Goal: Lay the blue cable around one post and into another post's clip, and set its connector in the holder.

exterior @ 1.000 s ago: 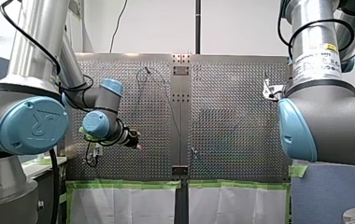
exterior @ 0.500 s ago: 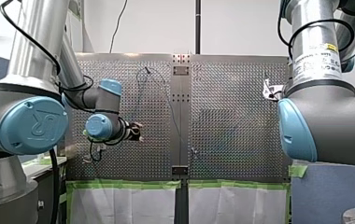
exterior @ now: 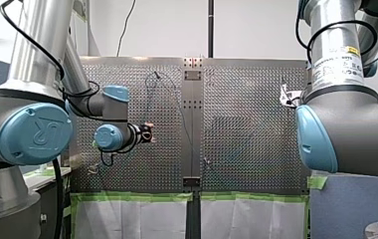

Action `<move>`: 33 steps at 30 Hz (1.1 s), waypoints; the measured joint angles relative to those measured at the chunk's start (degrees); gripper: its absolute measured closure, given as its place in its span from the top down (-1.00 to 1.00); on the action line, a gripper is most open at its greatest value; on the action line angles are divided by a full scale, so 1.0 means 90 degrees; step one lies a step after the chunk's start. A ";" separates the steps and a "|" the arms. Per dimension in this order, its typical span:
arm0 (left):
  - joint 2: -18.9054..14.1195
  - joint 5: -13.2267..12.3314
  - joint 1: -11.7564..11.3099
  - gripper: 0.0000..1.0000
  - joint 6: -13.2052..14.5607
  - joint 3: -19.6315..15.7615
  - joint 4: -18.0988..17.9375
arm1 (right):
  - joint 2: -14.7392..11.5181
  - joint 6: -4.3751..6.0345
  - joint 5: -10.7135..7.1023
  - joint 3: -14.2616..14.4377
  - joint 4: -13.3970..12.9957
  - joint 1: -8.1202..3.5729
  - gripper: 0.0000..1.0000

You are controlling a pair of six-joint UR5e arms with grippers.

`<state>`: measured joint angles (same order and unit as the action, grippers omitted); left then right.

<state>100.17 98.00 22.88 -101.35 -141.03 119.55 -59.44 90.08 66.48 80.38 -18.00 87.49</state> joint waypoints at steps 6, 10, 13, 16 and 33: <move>-0.0001 0.0042 -0.0015 1.00 0.0069 -0.0063 -0.0172 | 0.0000 0.0000 0.0000 0.0000 0.0000 0.0000 1.00; 0.0002 0.0086 -0.0022 1.00 0.0099 -0.0179 -0.0160 | 0.0000 0.0000 0.0000 -0.0001 0.0000 0.0000 1.00; 0.0001 0.0182 -0.0042 1.00 0.0156 -0.0239 -0.0079 | 0.0000 0.0000 0.0000 0.0000 0.0000 0.0000 1.00; 0.0000 0.0236 -0.0060 1.00 0.0220 -0.0247 0.0006 | 0.0000 0.0000 0.0000 0.0000 0.0000 0.0000 1.00; 0.0003 0.0258 -0.0107 1.00 0.0288 -0.0238 0.0009 | 0.0000 0.0000 0.0000 0.0000 0.0000 0.0000 1.00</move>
<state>100.20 100.32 21.92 -98.75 -143.17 119.63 -59.44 90.08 66.48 80.38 -18.00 87.49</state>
